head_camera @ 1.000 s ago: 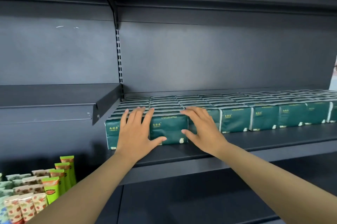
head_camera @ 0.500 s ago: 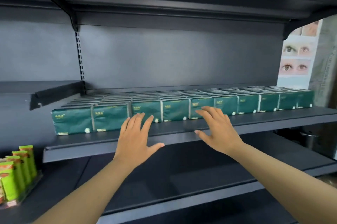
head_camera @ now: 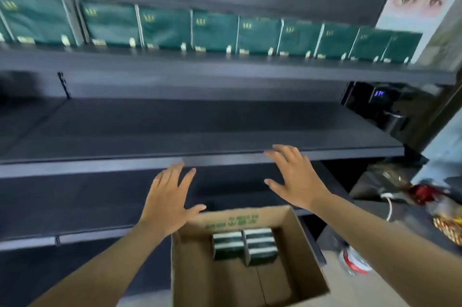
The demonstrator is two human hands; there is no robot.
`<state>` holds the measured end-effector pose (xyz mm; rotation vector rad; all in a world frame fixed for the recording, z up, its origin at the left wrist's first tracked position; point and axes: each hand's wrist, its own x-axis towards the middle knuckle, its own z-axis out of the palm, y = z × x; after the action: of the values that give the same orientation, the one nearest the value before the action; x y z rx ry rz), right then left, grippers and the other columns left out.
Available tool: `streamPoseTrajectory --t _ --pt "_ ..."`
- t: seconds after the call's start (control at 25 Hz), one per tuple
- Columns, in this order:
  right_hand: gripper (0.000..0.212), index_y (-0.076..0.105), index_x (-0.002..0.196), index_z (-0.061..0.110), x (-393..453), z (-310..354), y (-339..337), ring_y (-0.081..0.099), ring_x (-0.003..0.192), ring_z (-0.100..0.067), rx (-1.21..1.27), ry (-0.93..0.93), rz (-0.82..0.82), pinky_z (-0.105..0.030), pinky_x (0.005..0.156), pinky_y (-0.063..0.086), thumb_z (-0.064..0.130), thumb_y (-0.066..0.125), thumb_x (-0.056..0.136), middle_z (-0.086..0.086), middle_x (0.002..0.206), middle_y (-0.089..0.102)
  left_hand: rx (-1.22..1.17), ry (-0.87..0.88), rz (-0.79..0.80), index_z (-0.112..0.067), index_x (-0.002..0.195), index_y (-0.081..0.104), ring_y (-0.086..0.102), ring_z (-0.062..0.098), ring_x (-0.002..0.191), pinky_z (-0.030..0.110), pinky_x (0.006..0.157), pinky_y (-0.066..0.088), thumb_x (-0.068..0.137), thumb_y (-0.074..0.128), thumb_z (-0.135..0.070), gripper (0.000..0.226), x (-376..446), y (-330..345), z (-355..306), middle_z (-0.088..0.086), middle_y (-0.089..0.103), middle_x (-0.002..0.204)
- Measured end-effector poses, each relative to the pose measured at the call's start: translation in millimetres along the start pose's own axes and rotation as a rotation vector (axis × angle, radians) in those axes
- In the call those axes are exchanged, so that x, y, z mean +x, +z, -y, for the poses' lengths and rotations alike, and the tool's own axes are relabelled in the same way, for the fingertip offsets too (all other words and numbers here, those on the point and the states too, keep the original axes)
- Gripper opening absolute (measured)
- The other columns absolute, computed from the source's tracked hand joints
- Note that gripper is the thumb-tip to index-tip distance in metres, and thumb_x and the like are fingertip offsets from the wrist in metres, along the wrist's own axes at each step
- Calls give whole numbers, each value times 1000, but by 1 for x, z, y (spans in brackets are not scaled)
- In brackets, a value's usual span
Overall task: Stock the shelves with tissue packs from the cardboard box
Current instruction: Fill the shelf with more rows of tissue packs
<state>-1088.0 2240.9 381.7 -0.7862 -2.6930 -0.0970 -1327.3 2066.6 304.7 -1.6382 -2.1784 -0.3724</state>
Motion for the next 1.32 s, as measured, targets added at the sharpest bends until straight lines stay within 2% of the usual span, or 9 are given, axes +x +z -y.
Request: streamPoseTrajectory --t 0.2,0.28,0.4,0.52,0.6,0.68,0.88,1.12,1.32 --pt "60 33 141 23 -61 -25 85 22 137 -21 11 -17 204 -40 108 28 41 55 88 0 147 30 -23 -145 224 -12 122 61 62 35 105 48 83 52 71 37 -73 83 -78 71 -15 17 61 120" --pt "59 34 139 24 -84 -36 121 24 136 -22 21 14 264 -38 109 24 43 55 88 -1 144 33 -59 -205 284 -8 121 59 61 39 102 52 81 52 68 48 -71 83 -102 97 -24 21 61 117" --pt "57 36 138 28 -115 -52 179 27 135 -19 71 73 338 -40 110 27 46 54 86 3 142 35 -60 -276 392 -6 120 52 62 42 102 57 78 52 50 84 -58 93 -131 138 -41 23 61 116" --pt "59 34 139 29 -136 -69 236 26 135 -18 133 128 442 -38 111 28 43 58 86 3 144 32 -45 -347 452 -1 128 48 54 41 117 60 87 48 58 84 -49 93 -156 184 -47 22 54 130" --pt "62 33 139 30 -148 -78 269 23 136 -17 155 154 513 -37 110 28 37 62 84 4 145 31 -23 -361 490 3 133 45 40 42 130 61 95 42 72 69 -53 87 -171 206 -49 24 45 138" --pt "64 33 140 29 -158 -85 299 22 136 -17 190 139 568 -36 109 29 32 64 84 4 145 30 -2 -378 463 2 138 39 29 41 136 59 100 36 83 45 -57 81 -182 218 -55 25 37 144" --pt "60 37 140 25 -167 -99 352 27 135 -19 292 126 586 -39 109 32 31 63 86 0 143 37 17 -429 392 -6 142 36 25 45 137 59 104 30 85 30 -63 81 -181 220 -57 26 25 150" --pt "63 34 142 26 -160 -109 374 27 134 -17 346 138 537 -37 109 29 27 63 86 1 142 37 -12 -494 385 -8 144 33 22 41 139 59 101 32 82 31 -68 86 -181 222 -60 20 21 154" --pt "59 39 140 25 -152 -109 384 30 128 -19 338 136 506 -36 106 29 26 64 86 -3 135 39 -71 -607 368 -12 148 23 34 46 133 60 96 37 79 46 -64 89 -180 221 -61 16 15 156"
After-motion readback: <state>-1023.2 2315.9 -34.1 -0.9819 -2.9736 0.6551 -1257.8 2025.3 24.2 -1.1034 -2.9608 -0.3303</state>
